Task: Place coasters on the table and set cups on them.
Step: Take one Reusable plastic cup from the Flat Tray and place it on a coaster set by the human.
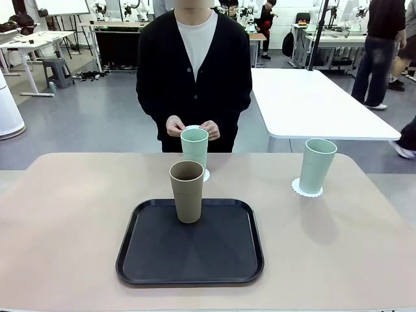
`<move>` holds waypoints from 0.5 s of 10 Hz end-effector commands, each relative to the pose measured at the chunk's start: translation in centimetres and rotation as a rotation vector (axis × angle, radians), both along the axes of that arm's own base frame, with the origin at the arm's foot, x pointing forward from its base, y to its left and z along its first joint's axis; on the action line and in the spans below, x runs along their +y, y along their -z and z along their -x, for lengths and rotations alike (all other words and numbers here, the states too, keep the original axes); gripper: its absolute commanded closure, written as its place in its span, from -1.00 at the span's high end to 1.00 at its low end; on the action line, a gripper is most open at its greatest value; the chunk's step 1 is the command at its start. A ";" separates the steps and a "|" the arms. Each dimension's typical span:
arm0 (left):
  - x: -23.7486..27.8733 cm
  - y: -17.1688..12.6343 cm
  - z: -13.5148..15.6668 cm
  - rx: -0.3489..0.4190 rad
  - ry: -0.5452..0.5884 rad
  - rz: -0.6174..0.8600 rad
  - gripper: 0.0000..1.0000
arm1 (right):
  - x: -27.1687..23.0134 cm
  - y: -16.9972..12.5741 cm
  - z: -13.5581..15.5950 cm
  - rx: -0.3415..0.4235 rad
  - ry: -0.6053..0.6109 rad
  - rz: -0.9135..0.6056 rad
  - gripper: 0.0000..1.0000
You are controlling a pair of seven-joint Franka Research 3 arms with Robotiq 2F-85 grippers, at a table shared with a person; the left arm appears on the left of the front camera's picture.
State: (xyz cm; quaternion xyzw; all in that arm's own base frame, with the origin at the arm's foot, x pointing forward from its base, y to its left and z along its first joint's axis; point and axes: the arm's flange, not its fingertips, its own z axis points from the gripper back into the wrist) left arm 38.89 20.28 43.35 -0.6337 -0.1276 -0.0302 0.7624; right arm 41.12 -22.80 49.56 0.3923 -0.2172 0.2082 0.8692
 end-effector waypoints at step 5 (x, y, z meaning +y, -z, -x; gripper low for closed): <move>0.0 -0.1 0.1 -0.010 -0.011 0.003 1.00 | -8.0 5.9 -0.3 0.294 0.048 -0.421 1.00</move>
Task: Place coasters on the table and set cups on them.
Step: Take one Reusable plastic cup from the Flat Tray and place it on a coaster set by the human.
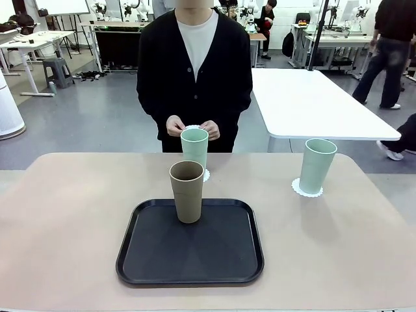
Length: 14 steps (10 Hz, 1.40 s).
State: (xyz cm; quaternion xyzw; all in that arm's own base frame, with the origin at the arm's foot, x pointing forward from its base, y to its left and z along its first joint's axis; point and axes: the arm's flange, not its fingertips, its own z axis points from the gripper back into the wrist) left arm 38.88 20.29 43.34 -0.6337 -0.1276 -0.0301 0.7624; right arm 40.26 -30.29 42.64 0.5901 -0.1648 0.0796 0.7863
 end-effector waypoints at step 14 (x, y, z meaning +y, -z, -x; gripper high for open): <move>0.0 -0.1 0.1 -0.010 -0.011 0.003 1.00 | -1.8 0.4 -0.3 0.080 -0.057 0.080 1.00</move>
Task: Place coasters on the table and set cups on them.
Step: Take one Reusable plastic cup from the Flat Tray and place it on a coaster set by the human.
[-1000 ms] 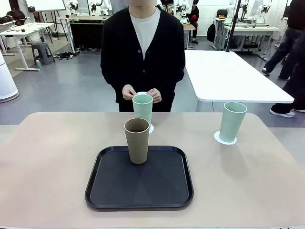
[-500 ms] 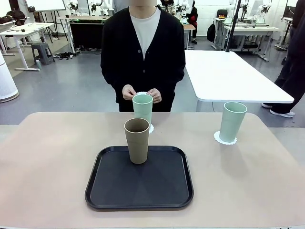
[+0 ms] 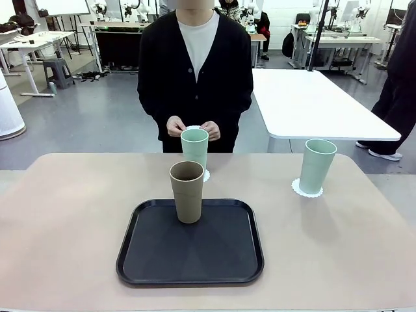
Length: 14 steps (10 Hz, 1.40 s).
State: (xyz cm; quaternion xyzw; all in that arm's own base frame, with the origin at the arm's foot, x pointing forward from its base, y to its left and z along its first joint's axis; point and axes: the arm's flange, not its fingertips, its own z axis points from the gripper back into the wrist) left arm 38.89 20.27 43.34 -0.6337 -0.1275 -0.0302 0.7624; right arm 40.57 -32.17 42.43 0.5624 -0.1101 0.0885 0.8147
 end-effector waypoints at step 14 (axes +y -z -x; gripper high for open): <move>0.0 -0.1 0.1 -0.010 -0.011 0.003 1.00 | 0.1 0.2 0.0 0.000 0.008 -0.008 1.00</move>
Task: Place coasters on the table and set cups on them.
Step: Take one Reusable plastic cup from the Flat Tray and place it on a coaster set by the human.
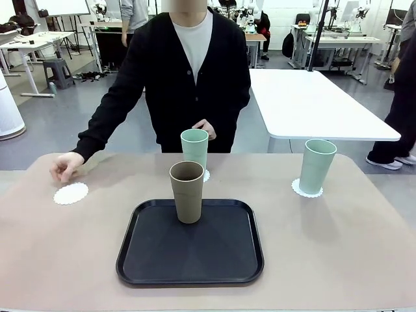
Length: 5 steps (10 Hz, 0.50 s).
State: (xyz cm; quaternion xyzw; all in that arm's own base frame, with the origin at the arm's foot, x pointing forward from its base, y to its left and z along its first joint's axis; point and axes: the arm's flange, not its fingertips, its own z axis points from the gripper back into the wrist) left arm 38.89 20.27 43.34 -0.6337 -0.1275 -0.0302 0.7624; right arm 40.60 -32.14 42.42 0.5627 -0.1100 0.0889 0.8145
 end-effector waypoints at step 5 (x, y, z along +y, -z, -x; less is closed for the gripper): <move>0.0 -0.1 0.1 -0.010 -0.011 0.003 1.00 | 0.1 0.2 0.1 0.000 0.009 -0.008 1.00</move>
